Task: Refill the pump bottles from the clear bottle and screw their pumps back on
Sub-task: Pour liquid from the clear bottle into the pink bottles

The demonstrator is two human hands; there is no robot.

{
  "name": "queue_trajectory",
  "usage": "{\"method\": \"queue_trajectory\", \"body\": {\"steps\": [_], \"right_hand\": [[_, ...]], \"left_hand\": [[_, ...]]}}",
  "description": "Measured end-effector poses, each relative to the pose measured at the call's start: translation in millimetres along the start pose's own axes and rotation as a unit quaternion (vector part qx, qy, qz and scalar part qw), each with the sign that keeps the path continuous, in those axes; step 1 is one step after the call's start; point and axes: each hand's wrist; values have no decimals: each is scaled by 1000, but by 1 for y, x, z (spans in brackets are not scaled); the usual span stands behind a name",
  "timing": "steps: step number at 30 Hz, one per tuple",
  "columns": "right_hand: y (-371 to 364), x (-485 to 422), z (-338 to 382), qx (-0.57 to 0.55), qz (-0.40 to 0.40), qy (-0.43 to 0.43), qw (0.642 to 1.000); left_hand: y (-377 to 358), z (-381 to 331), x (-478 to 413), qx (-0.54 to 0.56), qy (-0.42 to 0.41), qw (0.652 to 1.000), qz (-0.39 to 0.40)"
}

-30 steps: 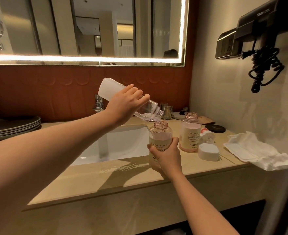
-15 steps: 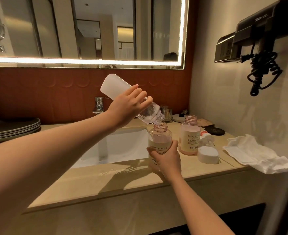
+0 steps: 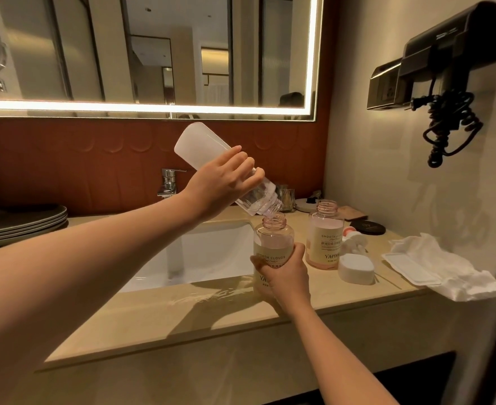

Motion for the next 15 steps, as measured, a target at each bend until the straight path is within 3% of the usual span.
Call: {"method": "queue_trajectory", "body": {"steps": [6,10,13,15], "right_hand": [[0,-1,0,-6,4,-7,1000],[0,-3,-1,-10,10,-7,1000],[11,-11,4,4,55,-12,998],[24,-21,7,12,81,-23,996]], "left_hand": [[-1,0,1,-1,5,1000,3],[-4,-9,4,89,56,994,27],[-7,-19,6,209,140,966,55],[-9,-26,8,294,216,929,64]]}}
Point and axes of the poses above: each hand's wrist, its own x-axis away from the middle knuckle, its own y-axis out of the back of the hand, z = x × y, and after that the axes turned 14 degrees about -y, right-handed
